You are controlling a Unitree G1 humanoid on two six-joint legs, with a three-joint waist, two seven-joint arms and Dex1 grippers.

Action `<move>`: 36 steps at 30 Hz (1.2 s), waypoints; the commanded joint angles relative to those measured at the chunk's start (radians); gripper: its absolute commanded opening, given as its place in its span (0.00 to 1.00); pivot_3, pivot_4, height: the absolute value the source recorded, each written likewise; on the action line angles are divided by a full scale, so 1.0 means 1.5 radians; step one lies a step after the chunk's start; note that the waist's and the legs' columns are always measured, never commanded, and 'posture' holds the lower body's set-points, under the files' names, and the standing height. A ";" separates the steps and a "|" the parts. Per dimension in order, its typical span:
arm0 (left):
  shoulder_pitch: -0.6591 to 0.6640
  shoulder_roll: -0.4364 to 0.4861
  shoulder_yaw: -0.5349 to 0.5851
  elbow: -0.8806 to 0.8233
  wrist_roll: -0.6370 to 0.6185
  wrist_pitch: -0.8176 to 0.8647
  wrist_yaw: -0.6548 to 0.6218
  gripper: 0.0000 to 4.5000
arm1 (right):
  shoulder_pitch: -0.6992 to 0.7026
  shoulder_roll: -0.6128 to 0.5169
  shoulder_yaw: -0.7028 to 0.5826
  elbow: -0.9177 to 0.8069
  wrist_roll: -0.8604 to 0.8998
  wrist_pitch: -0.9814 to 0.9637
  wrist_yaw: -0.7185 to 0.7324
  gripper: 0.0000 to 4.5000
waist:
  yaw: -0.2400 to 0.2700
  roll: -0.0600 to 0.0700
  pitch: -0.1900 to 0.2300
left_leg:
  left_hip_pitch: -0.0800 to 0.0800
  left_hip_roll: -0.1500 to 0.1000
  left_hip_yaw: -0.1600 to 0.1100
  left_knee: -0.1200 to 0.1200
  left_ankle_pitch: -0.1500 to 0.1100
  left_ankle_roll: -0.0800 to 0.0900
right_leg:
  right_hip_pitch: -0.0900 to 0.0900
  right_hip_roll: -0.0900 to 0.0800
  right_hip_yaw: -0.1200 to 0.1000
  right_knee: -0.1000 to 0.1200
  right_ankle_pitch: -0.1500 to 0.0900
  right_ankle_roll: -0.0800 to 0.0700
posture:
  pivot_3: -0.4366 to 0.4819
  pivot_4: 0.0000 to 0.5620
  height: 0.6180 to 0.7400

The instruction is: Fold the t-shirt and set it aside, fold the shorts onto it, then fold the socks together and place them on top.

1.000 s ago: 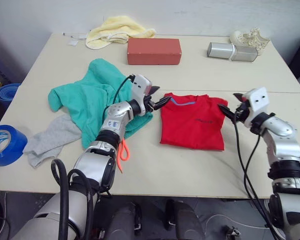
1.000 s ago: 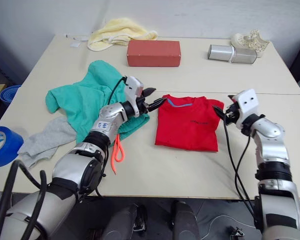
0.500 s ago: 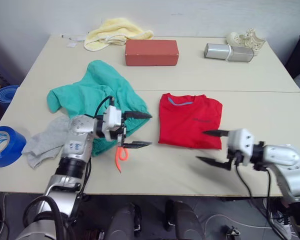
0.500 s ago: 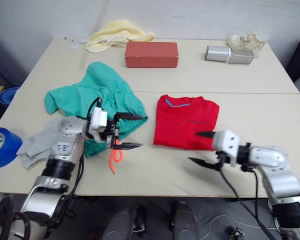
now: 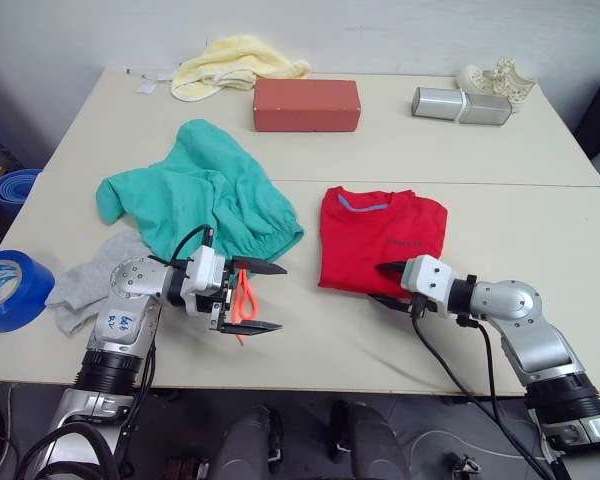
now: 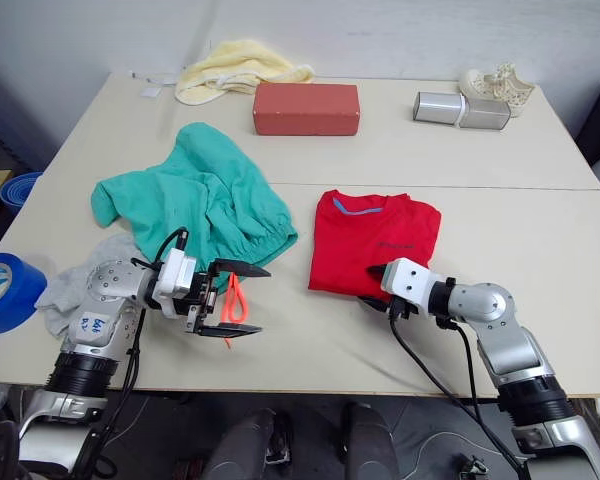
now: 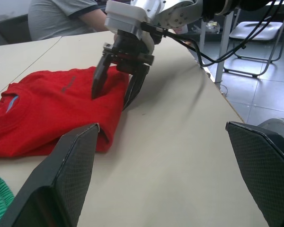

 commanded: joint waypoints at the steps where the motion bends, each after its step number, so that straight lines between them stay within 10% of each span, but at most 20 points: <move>1: 0.008 0.016 0.016 -0.032 -0.013 0.009 0.007 1.00 | 0.007 -0.007 -0.003 -0.002 -0.004 -0.005 0.005 0.26 | -0.001 0.000 0.000 | 0.000 0.000 0.000 0.000 0.000 0.000 | 0.000 0.000 0.000 0.000 0.000 0.000 | 0.48 0.27 1.00; 5: 0.021 0.036 0.019 -0.059 -0.035 0.047 -0.004 1.00 | 0.049 -0.024 -0.007 -0.081 0.039 0.024 0.042 0.01 | 0.002 0.000 0.000 | 0.000 0.000 0.000 0.000 0.000 0.000 | 0.000 0.000 0.000 0.000 0.000 0.000 | 0.48 0.27 1.00; 20: 0.133 0.106 0.050 -0.211 -0.079 0.129 0.020 1.00 | 0.319 -0.068 -0.048 -0.407 0.137 0.167 0.013 0.01 | 0.003 0.000 0.000 | 0.002 0.001 -0.001 -0.001 -0.002 -0.003 | 0.001 0.000 0.000 -0.001 -0.001 -0.001 | 0.48 0.27 1.00; 28: 0.073 0.075 0.013 -0.212 -0.079 0.174 0.052 1.00 | 0.361 -0.117 -0.155 -0.412 0.322 0.196 0.138 0.54 | 0.013 0.000 0.000 | 0.001 0.001 0.000 -0.002 -0.003 -0.003 | 0.001 0.000 0.000 -0.002 -0.001 -0.001 | 0.48 0.27 1.00; 32: 0.020 0.033 -0.026 -0.198 -0.072 0.209 0.073 1.00 | 0.314 -0.114 -0.207 -0.399 0.475 0.304 0.110 0.54 | 0.018 0.000 0.000 | 0.002 0.001 0.000 -0.001 -0.003 -0.002 | 0.002 0.000 0.000 -0.002 -0.001 -0.001 | 0.48 0.27 1.00; 36: -0.034 -0.022 -0.078 -0.147 0.001 0.176 0.115 0.91 | 0.258 -0.075 -0.175 -0.351 0.431 0.291 0.087 0.32 | 0.020 0.000 0.000 | 0.002 0.001 0.000 -0.001 -0.003 -0.002 | 0.001 0.000 0.001 -0.001 -0.001 -0.001 | 0.48 0.27 1.00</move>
